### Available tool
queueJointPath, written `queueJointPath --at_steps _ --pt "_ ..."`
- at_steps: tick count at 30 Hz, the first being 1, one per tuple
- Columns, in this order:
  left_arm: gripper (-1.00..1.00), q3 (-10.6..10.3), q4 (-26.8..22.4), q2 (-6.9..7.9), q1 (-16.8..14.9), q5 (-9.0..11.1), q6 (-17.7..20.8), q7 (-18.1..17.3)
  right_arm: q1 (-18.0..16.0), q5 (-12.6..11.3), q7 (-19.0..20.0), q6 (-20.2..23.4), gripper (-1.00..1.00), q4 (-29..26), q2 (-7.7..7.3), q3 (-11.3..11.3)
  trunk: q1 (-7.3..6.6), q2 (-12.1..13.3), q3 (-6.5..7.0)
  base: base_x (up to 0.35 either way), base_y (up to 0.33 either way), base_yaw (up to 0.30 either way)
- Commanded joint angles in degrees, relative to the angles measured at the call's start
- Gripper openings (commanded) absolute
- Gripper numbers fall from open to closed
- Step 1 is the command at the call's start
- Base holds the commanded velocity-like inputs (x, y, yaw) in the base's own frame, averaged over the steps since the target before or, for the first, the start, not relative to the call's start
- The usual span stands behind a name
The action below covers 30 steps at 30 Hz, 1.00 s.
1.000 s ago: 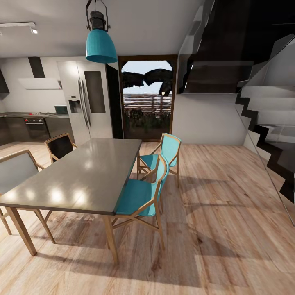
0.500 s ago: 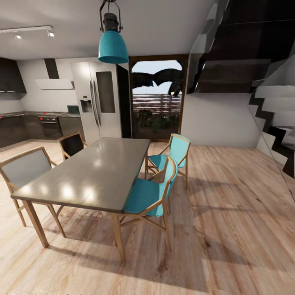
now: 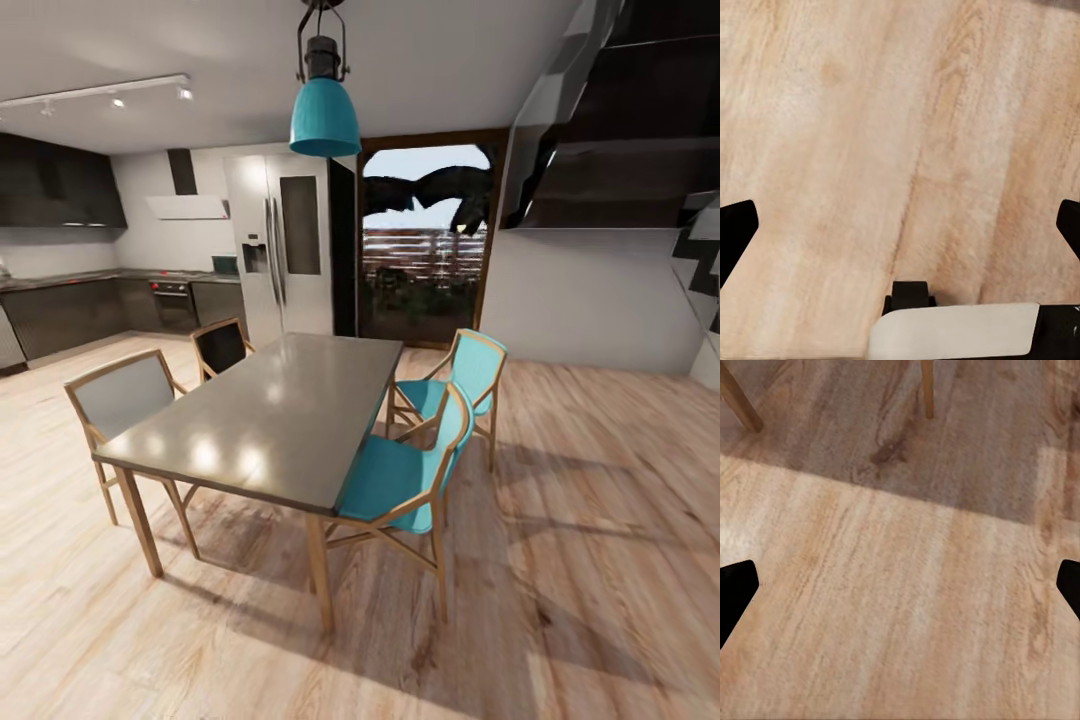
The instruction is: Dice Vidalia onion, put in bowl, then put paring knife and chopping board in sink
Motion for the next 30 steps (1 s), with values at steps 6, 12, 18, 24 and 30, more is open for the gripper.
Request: queueJointPath --at_steps 6,12,18,24,30 --pt "1.0 0.05 -0.05 0.25 -0.02 0.05 -0.24 -0.09 -0.01 0.04 -0.21 -0.14 1.0 0.02 0.08 0.06 0.0 -0.03 -0.05 0.0 0.0 0.251" --pt "1.0 0.05 -0.07 0.3 -0.02 0.05 -0.25 -0.09 -0.01 0.04 -0.23 -0.15 1.0 0.03 0.13 0.06 0.0 -0.03 -0.05 0.056 0.014 0.251" --pt "1.0 0.05 -0.11 0.3 -0.02 0.05 -0.25 -0.09 -0.01 0.04 -0.24 -0.15 1.0 0.04 0.21 0.06 0.0 -0.03 -0.05 0.186 0.141 0.251" --pt "1.0 0.05 -0.15 0.43 -0.02 0.05 -0.25 -0.09 -0.01 0.04 -0.24 -0.15 1.0 0.48 0.21 0.07 0.0 -0.03 -0.05 0.201 0.162 0.251" --pt "1.0 0.02 -0.16 0.38 -0.02 0.01 -0.25 -0.09 -0.01 0.04 -0.24 -0.15 1.0 0.55 0.21 0.07 0.0 -0.03 -0.05 0.042 0.027 0.251"
